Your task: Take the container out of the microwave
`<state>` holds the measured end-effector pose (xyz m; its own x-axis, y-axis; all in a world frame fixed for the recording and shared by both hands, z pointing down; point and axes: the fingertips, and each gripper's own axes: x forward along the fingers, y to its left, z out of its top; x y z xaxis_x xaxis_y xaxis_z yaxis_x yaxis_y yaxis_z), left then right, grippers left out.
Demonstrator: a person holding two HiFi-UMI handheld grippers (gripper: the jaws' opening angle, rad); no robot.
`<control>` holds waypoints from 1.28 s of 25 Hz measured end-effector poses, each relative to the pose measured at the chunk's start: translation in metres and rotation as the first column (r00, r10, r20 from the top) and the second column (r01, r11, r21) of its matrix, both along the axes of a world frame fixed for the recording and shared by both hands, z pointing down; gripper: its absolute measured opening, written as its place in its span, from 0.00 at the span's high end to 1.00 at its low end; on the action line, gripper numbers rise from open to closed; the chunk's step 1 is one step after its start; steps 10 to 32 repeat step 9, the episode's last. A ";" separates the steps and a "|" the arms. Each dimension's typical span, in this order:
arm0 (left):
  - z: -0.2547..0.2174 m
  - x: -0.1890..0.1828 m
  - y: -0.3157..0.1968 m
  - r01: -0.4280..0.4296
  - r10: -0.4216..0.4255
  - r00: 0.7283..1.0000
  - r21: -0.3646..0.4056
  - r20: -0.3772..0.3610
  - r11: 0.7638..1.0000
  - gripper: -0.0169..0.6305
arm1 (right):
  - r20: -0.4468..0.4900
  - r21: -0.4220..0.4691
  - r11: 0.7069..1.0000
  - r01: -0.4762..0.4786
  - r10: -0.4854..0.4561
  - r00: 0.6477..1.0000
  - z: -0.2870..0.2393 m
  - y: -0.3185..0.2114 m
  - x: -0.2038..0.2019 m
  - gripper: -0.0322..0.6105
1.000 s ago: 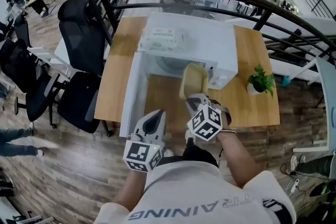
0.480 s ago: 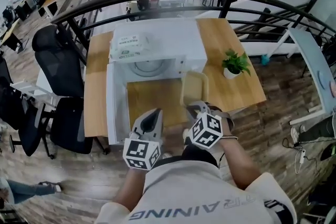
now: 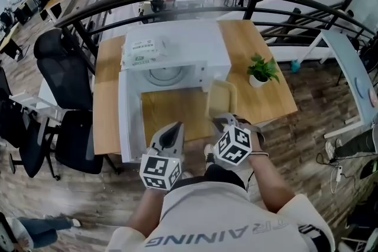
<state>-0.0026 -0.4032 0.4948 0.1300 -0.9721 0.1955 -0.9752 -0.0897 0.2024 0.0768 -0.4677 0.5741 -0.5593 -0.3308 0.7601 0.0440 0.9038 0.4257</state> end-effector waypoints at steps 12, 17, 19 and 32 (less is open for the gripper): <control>0.005 0.005 -0.003 -0.008 0.008 1.000 -0.003 -0.005 1.000 0.93 | -0.014 -0.015 1.000 -0.003 0.002 1.000 0.011 -0.003 0.005 0.90; 0.005 0.005 -0.003 -0.008 0.008 1.000 -0.003 -0.005 1.000 0.93 | -0.014 -0.015 1.000 -0.003 0.002 1.000 0.011 -0.003 0.005 0.90; 0.005 0.005 -0.003 -0.008 0.008 1.000 -0.003 -0.005 1.000 0.93 | -0.014 -0.015 1.000 -0.003 0.002 1.000 0.011 -0.003 0.005 0.90; 0.005 0.005 -0.003 -0.008 0.008 1.000 -0.003 -0.005 1.000 0.93 | -0.014 -0.015 1.000 -0.003 0.002 1.000 0.011 -0.003 0.005 0.90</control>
